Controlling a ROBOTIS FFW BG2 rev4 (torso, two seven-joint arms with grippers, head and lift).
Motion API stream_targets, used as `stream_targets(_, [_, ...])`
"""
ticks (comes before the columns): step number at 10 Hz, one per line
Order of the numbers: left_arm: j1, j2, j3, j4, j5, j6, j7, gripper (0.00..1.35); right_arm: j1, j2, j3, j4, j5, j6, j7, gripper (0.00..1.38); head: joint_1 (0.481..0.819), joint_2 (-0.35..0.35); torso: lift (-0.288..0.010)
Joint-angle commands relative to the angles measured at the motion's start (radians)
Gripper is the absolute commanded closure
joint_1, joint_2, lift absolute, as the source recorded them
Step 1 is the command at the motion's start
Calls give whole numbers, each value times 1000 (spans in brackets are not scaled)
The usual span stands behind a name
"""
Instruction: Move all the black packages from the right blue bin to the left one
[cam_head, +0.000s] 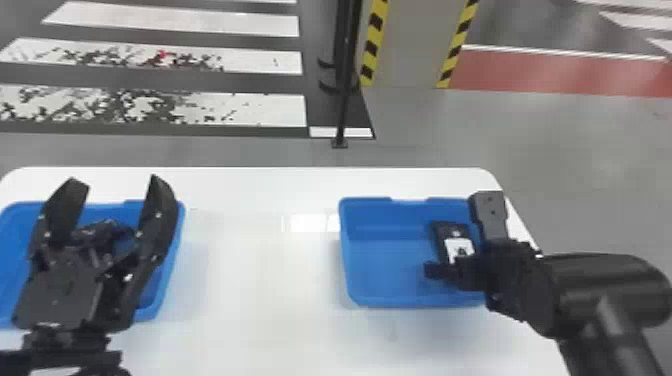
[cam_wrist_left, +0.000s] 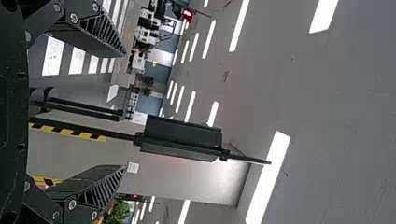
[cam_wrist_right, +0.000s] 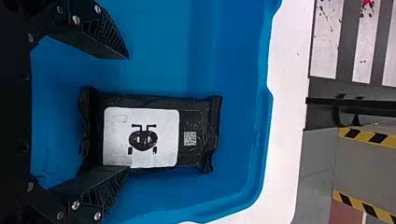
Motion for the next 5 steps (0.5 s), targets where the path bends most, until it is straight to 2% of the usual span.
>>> stream_targets(1, [3,0,0,0,7,-7,0,203,-1,1,-5,10,-19,-2,0,298,695,-127,-132])
stream_targets(2, [3,0,2,0,7,-10,0,203,2,1,-5,10,-25,-24,5,510,695,-124,-132])
stream_targets(3, [3,0,2,5,19,-10,0,203,7,1,-5,17,-41,-64,17,897,695,-119,-132])
stream_targets(4, [3,0,2,5,23,-10,0,203,19,3,-5,10,-45,-105,17,1076,695,-114,-132])
stream_targets(5, [6,0,2,7,31,-10,0,203,41,5,-9,8,-65,-164,15,1131,695,-106,-132])
